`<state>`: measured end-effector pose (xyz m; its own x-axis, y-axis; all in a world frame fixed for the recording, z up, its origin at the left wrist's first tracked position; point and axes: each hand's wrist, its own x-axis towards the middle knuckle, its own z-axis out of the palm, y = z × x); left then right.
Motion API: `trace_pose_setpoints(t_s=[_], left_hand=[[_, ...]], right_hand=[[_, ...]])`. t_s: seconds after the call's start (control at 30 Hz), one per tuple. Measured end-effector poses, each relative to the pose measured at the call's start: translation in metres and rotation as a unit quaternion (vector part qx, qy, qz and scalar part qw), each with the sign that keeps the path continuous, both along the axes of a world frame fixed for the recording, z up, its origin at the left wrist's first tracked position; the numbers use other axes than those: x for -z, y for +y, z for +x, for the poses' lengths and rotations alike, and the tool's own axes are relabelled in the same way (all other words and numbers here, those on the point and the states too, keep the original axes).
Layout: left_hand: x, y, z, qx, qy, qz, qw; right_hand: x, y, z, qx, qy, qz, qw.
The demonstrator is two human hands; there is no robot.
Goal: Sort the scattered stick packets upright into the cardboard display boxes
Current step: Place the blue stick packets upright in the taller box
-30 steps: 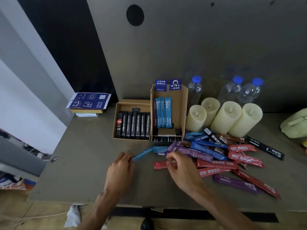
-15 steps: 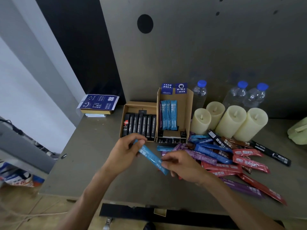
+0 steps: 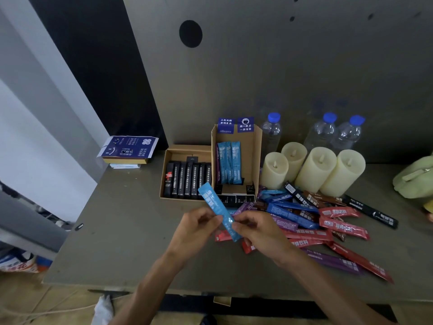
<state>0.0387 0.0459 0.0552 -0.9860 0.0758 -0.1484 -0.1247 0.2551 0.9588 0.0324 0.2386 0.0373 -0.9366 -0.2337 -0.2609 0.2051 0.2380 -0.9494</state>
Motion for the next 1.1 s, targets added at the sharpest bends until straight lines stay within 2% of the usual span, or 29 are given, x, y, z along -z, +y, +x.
trace_pose_setpoints(t_s=[0.17, 0.33, 0.53, 0.67, 0.87, 1.1], left_hand=[[-0.005, 0.008, -0.009, -0.011, 0.009, -0.023, 1.000], [-0.004, 0.021, -0.017, -0.015, -0.003, -0.020, 1.000], [-0.004, 0.040, -0.039, -0.020, 0.024, -0.121, 0.992], [-0.008, 0.059, -0.066, -0.029, 0.032, -0.141, 0.989], [0.000, 0.082, -0.113, -0.053, 0.024, -0.184, 0.981], [0.015, 0.098, -0.153, -0.059, -0.017, -0.255, 0.965]], right_hand=[[-0.001, 0.002, 0.000, -0.001, 0.008, 0.000, 1.000], [-0.003, 0.003, -0.006, 0.038, 0.033, 0.019, 0.999], [-0.001, 0.012, -0.015, 0.102, 0.018, 0.014, 0.995], [0.010, 0.024, -0.025, 0.163, 0.017, 0.055, 0.985], [0.016, 0.028, -0.047, 0.141, 0.050, 0.155, 0.977], [0.018, 0.021, -0.058, 0.154, 0.085, 0.215, 0.961]])
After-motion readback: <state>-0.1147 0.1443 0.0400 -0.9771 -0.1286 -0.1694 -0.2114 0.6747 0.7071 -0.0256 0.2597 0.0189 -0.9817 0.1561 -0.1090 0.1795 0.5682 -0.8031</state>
